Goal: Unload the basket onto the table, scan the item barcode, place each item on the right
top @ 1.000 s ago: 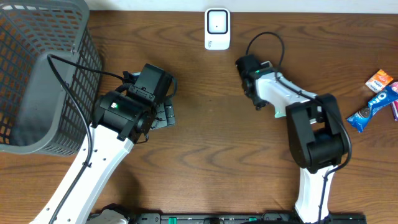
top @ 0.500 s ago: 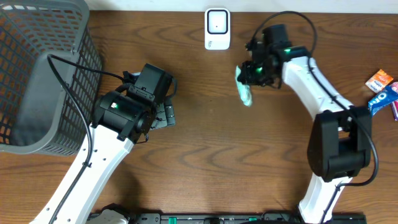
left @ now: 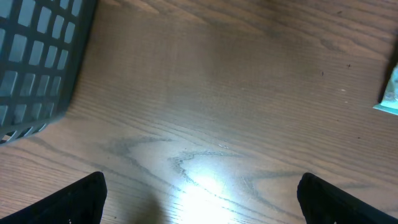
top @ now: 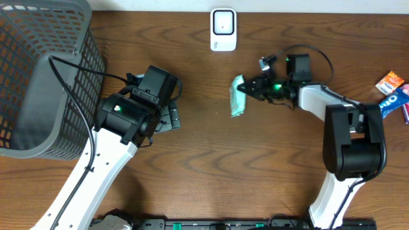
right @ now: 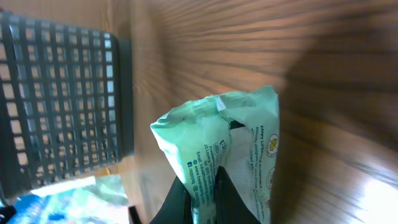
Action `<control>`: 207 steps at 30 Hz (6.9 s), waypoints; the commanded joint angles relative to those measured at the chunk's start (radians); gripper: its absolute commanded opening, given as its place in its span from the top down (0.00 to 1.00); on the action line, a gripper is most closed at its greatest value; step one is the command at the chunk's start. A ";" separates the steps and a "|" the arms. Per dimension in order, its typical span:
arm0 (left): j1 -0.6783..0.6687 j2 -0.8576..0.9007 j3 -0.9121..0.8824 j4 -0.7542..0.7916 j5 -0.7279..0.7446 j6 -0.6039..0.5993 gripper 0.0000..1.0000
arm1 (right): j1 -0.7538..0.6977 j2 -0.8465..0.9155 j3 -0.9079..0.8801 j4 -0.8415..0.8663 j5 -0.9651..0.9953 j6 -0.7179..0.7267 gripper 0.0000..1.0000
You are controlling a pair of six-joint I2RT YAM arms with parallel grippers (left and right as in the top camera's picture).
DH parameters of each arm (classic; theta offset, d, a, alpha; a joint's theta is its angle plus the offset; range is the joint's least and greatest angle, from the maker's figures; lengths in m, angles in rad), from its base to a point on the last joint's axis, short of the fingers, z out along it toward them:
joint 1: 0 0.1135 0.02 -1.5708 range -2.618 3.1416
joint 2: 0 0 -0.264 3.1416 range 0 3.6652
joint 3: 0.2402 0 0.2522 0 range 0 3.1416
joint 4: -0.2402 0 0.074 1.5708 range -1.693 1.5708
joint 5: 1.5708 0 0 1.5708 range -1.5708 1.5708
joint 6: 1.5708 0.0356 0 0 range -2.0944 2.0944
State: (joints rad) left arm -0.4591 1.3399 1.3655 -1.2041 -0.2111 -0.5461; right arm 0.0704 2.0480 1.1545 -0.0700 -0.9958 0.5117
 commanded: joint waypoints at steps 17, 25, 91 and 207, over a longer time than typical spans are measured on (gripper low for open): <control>0.003 0.006 -0.002 -0.003 -0.002 -0.002 0.02 | -0.131 -0.233 0.068 -0.443 0.507 -0.272 0.47; 0.003 0.007 -0.002 -0.003 -0.002 -0.002 0.02 | 0.003 -0.181 0.068 -0.341 0.533 -0.348 0.35; 0.003 0.006 -0.002 -0.003 -0.002 -0.002 0.02 | 0.262 -0.027 0.159 -0.259 0.878 0.269 0.34; 0.003 0.006 -0.002 -0.003 -0.002 -0.002 0.02 | -0.462 0.013 0.600 -0.574 1.294 -0.282 0.76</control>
State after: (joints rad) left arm -0.4591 1.3399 1.3655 -1.2041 -0.2111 -0.5461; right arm -0.3527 2.0586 1.7840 -0.6464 0.2623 0.2451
